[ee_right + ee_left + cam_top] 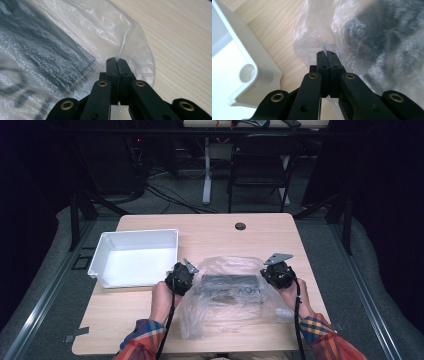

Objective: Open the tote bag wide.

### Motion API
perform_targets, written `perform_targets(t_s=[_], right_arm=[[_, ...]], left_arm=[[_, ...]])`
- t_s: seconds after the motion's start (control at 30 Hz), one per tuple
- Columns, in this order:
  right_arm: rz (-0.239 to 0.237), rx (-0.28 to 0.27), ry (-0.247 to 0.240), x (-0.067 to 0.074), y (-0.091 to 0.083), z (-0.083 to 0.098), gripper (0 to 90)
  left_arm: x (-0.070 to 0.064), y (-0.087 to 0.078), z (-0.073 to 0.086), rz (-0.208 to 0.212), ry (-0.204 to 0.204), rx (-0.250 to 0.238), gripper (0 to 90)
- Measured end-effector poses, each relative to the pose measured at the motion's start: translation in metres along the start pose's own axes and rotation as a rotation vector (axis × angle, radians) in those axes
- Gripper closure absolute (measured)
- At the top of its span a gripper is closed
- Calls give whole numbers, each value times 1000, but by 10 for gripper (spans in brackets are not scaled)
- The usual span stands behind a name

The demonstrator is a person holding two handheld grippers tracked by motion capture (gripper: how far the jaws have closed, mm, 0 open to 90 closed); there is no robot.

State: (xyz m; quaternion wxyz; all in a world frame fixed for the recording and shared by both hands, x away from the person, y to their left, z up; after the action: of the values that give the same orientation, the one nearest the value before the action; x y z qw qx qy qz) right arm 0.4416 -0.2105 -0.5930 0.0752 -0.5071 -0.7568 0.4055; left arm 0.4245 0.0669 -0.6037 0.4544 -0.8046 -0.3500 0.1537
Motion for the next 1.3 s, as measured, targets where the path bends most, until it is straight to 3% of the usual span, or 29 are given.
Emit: perform_targets(t_s=[0.1, 0.2, 0.37, 0.4, 0.47, 0.57, 0.67, 0.7, 0.73, 0.77, 0.8, 0.87, 0.93, 0.97, 1.0, 1.1, 1.13, 1.17, 1.2, 1.23, 1.3], right_arm=[[-11, 63, 1, 3, 12, 9, 897], [-21, 63, -8, 6, 12, 10, 897], [-40, 35, 16, 5, 3, 8, 898], [-40, 35, 16, 5, 3, 8, 898], [-45, 28, 28, 5, 0, 7, 898], [-44, 30, 25, 5, -1, 6, 898], [-42, 25, 27, 6, -2, 5, 896], [-42, 24, 22, 8, -3, 4, 895], [-42, 24, 22, 8, -3, 4, 895], [-40, 24, 19, 9, -5, 4, 892], [-42, 23, 20, 9, -6, 4, 889], [-40, 23, 24, 9, -7, 4, 877], [-42, 23, 27, 9, -8, 4, 866], [-47, 28, 27, 9, -8, 5, 854], [-47, 23, 32, 9, -9, 5, 841], [-48, 22, 34, 8, -14, 5, 744], [-56, 12, 37, 8, -17, 5, 690], [-56, 12, 37, 8, -17, 5, 690], [-61, 0, 38, 7, -25, 3, 593], [-61, 0, 38, 7, -25, 3, 593], [-76, -39, 38, 7, -41, 1, 488]], left_arm=[[-1, 15, 7, 24, -4, 58, 900], [-2, 13, 7, 30, 4, 60, 849], [-4, -11, 3, 57, -21, 8, 589], [-4, -17, 2, 60, -31, -1, 589], [-3, -29, 2, 65, -49, -34, 484], [-6, -52, -2, 81, -63, -97, 421], [-14, -60, -6, 114, -63, -132, 376], [-25, -64, -10, 167, -44, -139, 353], [-25, -64, -10, 167, -44, -139, 331], [-40, -64, -13, 223, -27, -132, 312], [-47, -62, -14, 246, -24, -127, 284], [-58, -56, -12, 261, 9, -87, 235], [-65, -49, -8, 249, 31, -45, 195], [-65, -49, -8, 249, 31, -45, 207], [-67, -42, -4, 222, 61, 3, 230], [-68, -37, 0, 195, 82, 35, 370], [-67, -35, 1, 181, 93, 44, 422], [-67, -33, 3, 171, 95, 51, 422], [-66, -31, 4, 168, 101, 55, 539], [-66, -30, 4, 165, 98, 47, 539], [-62, -26, 7, 160, 89, 46, 664]])
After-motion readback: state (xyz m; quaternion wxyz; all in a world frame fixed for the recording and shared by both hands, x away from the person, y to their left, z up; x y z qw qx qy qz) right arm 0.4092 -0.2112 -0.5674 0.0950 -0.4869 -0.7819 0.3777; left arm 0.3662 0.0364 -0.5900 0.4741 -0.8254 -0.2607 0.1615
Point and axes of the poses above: each handheld gripper's, and its own axes: y roughly forward along the jaws, z roughly out of its underside, x roughly to its left, the point moved 9 cm from there along y, roughly forward along the jaws, and after that the axes turned 11 degrees about z, right-handed, at the moved point
